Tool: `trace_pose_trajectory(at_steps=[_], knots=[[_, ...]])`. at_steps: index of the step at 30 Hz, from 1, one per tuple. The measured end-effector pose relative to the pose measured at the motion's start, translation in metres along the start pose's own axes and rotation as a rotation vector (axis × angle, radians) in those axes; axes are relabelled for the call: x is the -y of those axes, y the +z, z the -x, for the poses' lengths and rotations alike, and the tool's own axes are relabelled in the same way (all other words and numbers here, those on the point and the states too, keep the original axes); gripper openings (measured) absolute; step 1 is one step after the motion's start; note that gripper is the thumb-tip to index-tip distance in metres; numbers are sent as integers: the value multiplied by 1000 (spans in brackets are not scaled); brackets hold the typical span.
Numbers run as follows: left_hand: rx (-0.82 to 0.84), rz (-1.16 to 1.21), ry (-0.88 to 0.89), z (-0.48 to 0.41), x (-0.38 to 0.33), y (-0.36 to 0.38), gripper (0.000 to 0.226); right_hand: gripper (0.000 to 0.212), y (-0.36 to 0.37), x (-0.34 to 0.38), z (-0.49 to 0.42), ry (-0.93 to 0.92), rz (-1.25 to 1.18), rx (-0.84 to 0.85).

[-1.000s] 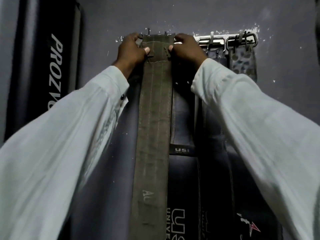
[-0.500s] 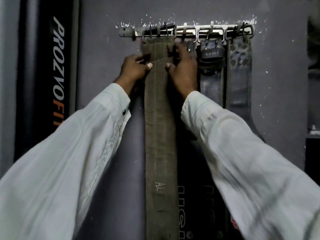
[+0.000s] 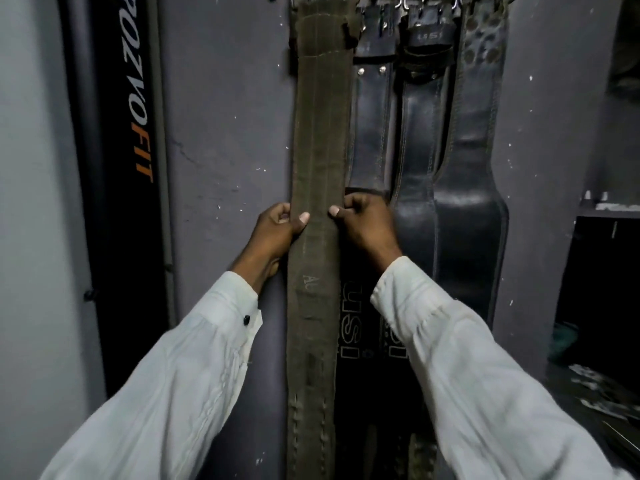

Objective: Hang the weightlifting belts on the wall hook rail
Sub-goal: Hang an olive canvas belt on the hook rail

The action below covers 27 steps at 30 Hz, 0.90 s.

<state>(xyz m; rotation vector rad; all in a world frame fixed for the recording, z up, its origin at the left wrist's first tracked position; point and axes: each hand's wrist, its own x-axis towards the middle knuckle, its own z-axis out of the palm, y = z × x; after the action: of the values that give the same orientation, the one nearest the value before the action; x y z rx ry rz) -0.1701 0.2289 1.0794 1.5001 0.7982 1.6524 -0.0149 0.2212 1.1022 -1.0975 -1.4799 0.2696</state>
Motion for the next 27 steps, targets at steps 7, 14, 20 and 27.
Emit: trace_pose_trajectory(at_steps=[7,14,20,27], knots=[[-37,-35,58,18,13,-6,7,19,4,-9,19,3,54,70],[-84,-145,-22,48,63,-18,16,31,22,-51,74,117,212,55],[-169,-324,-186,85,100,-25,28,32,30,-68,116,166,350,78],[-231,-459,-384,193,143,-28,38,30,29,-110,209,352,402,248]])
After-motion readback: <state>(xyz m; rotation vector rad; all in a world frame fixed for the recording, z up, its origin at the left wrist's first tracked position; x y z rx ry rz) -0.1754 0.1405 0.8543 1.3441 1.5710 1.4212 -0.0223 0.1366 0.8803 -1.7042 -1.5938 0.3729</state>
